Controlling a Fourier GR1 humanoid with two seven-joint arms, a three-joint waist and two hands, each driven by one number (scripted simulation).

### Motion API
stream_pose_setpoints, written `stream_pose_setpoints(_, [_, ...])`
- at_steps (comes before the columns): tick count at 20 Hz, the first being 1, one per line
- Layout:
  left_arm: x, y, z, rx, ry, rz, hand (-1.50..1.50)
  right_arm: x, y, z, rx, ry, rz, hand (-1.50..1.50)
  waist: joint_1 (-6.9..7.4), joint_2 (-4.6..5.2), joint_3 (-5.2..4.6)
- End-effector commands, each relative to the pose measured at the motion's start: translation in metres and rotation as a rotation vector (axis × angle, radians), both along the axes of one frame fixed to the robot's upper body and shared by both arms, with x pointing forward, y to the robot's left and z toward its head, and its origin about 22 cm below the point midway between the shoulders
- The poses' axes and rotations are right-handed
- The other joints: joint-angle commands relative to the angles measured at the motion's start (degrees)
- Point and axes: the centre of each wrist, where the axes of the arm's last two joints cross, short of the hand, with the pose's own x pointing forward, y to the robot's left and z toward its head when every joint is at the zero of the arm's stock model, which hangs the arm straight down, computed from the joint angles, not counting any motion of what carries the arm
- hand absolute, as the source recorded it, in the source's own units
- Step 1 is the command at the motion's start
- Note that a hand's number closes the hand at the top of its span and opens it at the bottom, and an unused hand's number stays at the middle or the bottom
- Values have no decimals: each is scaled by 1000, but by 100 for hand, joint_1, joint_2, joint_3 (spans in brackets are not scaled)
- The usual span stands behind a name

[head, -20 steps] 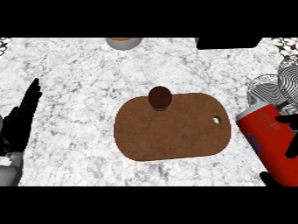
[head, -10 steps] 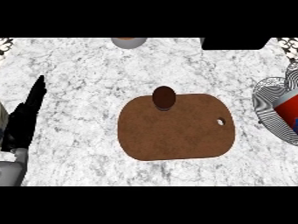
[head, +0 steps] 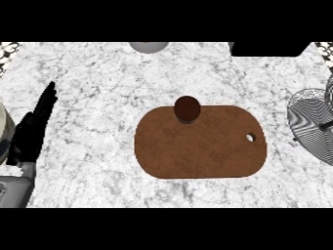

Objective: Pick the can from the cutting board and place it in the tiered basket

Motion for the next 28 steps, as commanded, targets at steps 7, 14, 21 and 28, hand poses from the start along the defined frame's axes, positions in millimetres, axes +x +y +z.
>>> stream_pose_setpoints(7, [1,4,25,-5,12,-10,0,44,-73,-34,-48,57,40,150,15,-12,6])
stream_pose_setpoints(14, [3,14,2,-3,-1,-5,0,63,-96,-52,25,195,109,150,-18,1,-1])
stream_pose_setpoints(21, [-4,-5,-17,9,-2,11,0,78,-94,-75,186,411,39,-150,-8,-6,-3])
stream_pose_setpoints(28, [5,-8,11,-5,0,-1,0,85,-105,-88,398,295,85,-150,3,-10,6])
